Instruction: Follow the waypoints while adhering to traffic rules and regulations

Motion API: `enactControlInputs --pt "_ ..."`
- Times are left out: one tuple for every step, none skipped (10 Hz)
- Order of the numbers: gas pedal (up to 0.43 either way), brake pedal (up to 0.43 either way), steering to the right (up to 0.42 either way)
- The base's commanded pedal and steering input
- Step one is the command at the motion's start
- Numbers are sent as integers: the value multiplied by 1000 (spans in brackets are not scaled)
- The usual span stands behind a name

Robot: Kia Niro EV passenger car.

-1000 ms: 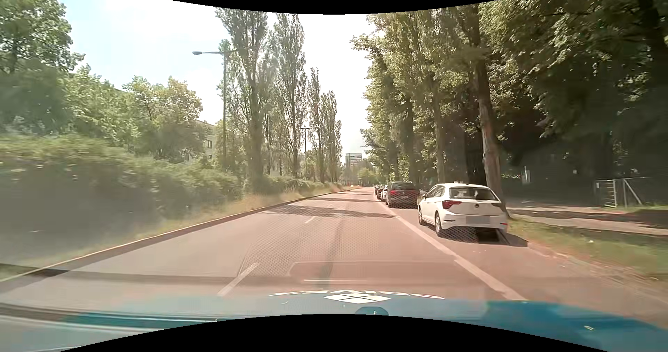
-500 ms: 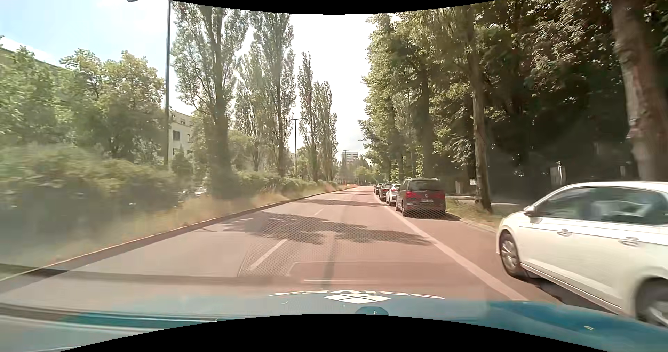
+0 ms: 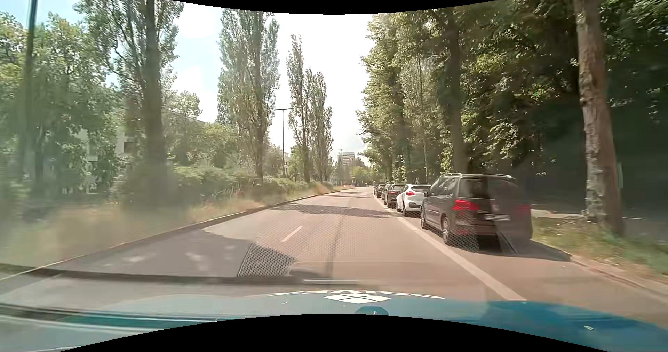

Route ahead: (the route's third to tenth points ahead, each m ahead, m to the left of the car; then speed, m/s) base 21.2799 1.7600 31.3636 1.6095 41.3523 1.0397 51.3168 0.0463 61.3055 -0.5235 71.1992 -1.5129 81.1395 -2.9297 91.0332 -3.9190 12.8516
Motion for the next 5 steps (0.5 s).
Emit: enactControlInputs --pt "169 0 8" --pt "169 0 7" --pt "169 0 7" --pt "169 0 7" --pt "169 0 7"
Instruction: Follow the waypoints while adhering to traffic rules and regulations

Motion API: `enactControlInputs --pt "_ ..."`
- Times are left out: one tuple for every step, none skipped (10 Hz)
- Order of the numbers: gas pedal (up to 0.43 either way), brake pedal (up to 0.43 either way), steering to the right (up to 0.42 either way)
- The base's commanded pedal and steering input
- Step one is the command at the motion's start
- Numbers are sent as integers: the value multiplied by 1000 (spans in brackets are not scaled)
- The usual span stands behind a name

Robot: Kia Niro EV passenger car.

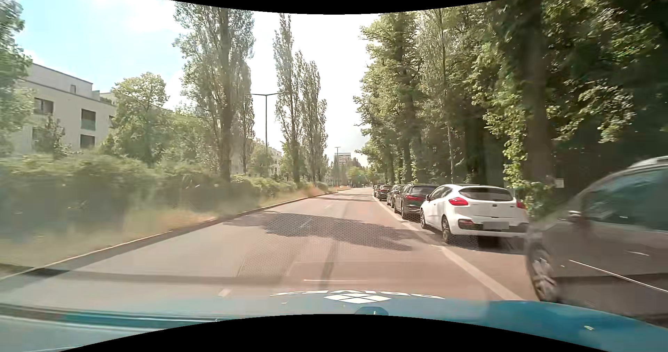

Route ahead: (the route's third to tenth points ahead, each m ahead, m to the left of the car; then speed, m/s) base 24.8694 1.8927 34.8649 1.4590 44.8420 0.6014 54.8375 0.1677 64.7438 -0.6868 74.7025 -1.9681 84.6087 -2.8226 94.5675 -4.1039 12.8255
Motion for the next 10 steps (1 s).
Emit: enactControlInputs --pt "169 0 7" --pt "169 0 6" --pt "157 0 6" --pt "157 0 7" --pt "157 0 6" --pt "157 0 7" --pt "157 0 6" --pt "157 0 6" --pt "157 0 6" --pt "157 0 6"
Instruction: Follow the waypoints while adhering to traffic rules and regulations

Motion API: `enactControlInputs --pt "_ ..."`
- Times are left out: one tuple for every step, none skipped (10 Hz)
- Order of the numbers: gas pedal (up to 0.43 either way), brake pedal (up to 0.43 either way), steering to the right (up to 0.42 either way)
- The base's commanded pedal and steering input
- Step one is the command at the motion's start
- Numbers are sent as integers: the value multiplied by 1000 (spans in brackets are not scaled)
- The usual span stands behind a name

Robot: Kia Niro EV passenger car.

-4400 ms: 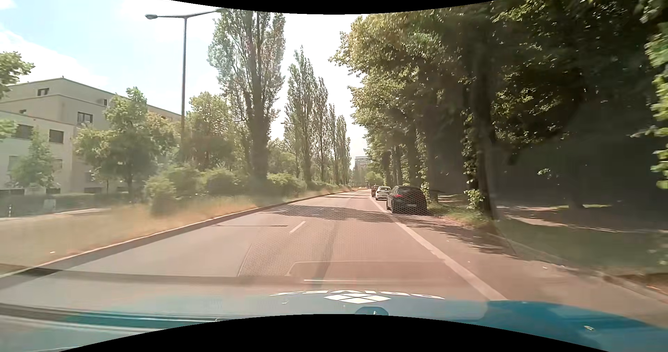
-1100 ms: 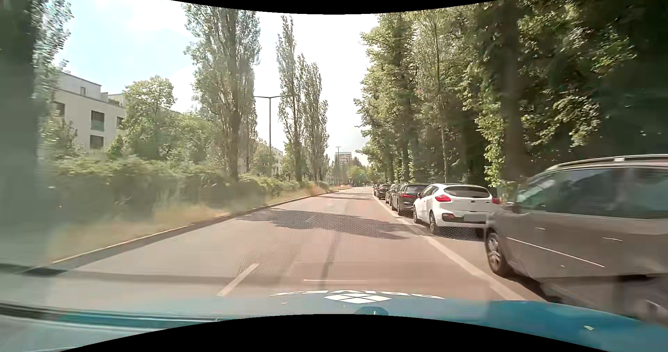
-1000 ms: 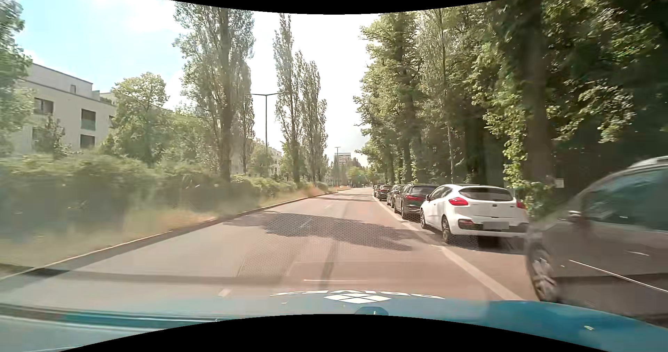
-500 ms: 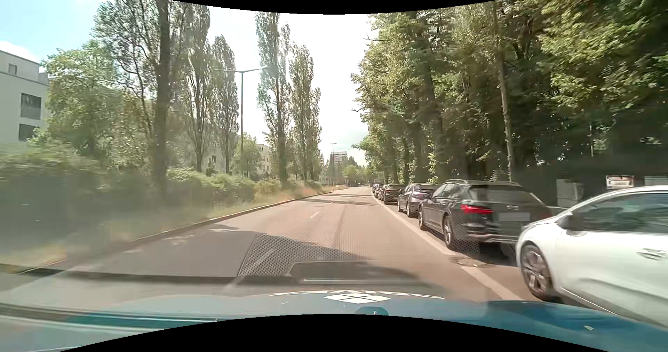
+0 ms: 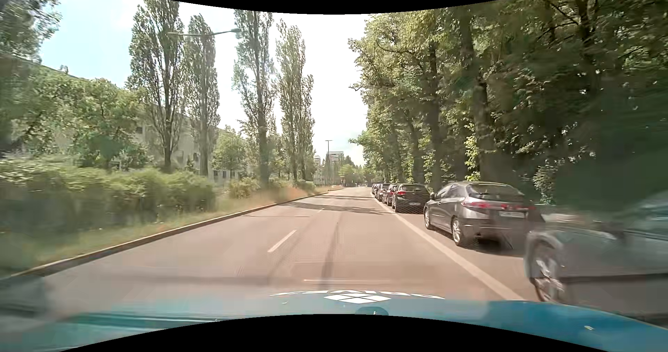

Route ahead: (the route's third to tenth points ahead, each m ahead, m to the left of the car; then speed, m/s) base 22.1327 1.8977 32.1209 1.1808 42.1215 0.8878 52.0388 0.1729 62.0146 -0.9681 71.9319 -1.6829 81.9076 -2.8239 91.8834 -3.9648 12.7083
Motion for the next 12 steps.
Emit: enactControlInputs --pt "157 0 6" --pt "157 0 6" --pt "157 0 6" --pt "157 0 6" --pt "157 0 6" --pt "157 0 6" --pt "157 0 6" --pt "157 0 6" --pt "157 0 6" --pt "157 0 6" --pt "157 0 6" --pt "157 0 6"
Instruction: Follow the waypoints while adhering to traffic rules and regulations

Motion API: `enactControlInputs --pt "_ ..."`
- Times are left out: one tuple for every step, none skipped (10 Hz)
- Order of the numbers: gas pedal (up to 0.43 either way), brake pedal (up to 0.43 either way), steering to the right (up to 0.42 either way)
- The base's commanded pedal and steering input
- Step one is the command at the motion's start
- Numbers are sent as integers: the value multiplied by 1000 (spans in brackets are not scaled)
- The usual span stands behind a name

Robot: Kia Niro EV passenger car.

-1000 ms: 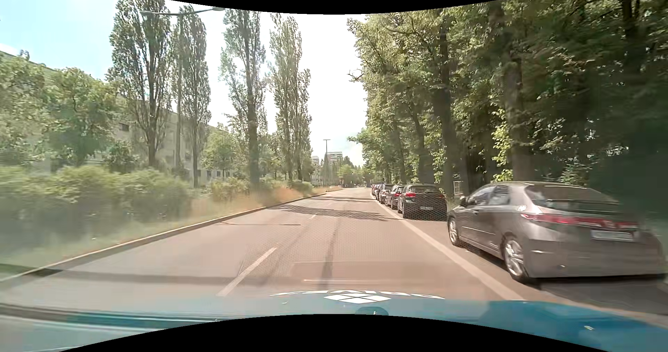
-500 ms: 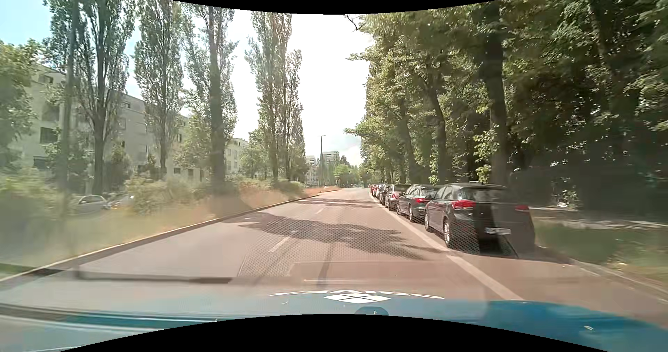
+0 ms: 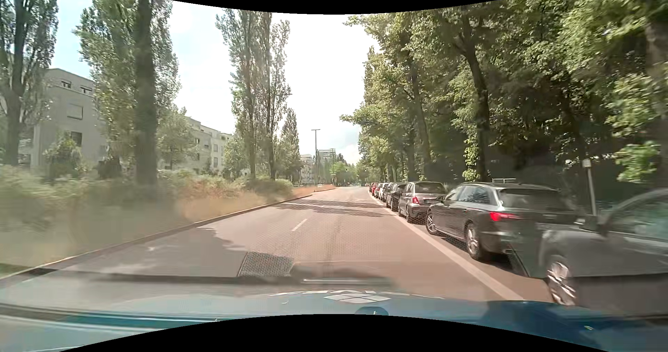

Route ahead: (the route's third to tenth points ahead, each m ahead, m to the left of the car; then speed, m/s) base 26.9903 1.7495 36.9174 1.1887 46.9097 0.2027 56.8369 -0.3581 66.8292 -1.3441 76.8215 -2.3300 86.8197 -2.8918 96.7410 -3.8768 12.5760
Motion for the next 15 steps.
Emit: enactControlInputs --pt "157 0 6" --pt "157 0 6" --pt "157 0 6" --pt "157 0 6" --pt "157 0 6" --pt "157 0 6" --pt "157 0 6" --pt "157 0 6" --pt "157 0 6" --pt "157 0 6" --pt "157 0 6" --pt "157 0 6" --pt "157 0 6" --pt "157 0 6" --pt "157 0 6"
